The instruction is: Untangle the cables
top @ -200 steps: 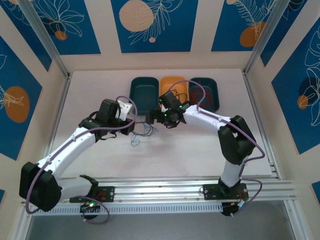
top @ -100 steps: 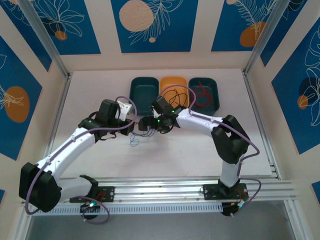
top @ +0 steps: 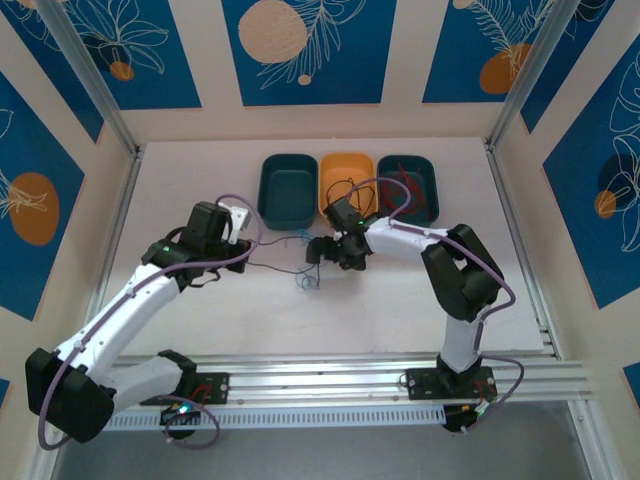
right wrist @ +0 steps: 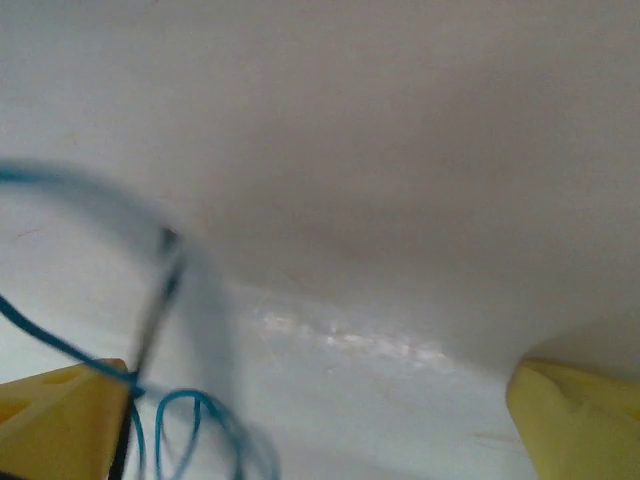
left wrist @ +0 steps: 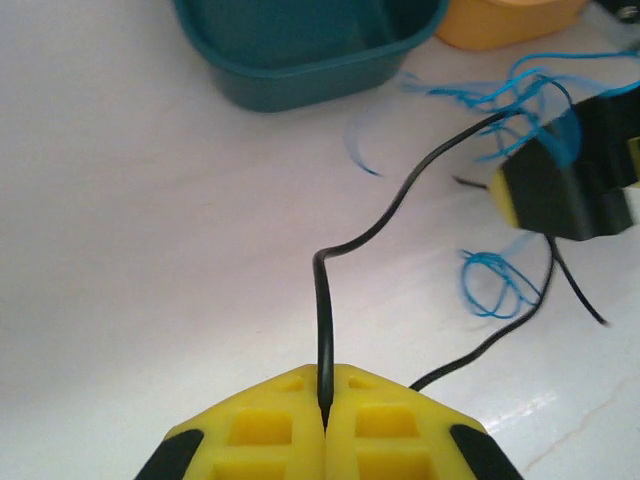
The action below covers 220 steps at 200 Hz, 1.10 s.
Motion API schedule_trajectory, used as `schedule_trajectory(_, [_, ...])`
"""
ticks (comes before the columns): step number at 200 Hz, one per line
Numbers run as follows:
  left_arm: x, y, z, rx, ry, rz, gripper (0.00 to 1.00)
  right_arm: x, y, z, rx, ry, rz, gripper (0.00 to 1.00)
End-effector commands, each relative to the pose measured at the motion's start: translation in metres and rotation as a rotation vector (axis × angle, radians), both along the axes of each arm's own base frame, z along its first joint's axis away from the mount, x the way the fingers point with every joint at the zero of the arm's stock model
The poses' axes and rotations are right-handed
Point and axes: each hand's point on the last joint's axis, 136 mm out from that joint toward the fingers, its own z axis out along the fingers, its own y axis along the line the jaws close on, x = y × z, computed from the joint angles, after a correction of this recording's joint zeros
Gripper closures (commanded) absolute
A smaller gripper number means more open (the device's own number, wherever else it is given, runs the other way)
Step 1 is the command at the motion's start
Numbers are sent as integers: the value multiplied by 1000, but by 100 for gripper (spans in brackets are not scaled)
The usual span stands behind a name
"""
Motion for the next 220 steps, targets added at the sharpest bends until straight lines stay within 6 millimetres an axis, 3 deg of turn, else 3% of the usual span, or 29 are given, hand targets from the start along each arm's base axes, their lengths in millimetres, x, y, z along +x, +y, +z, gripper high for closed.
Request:
schedule_trajectory(1, [1,25,19,86,-57,75,100,-10,-40,-7,-103,34,-82,4])
schedule_trajectory(78, [-3,58,37,205,-101,146,100,-25,-61,-3,-129,44,-106,11])
schedule_trajectory(117, [-6,80,57,300,-140,187,100,-34,-68,-6,-138,63,-115,12])
schedule_trajectory(143, [-8,79,76,284,-200,166,100,-36,-67,1,-129,45,-95,13])
schedule_trajectory(182, [-10,57,106,160,-301,65,100,-29,-46,35,-72,-91,10,14])
schedule_trajectory(220, [-11,31,125,99,-385,-92,100,-25,2,106,128,-329,237,18])
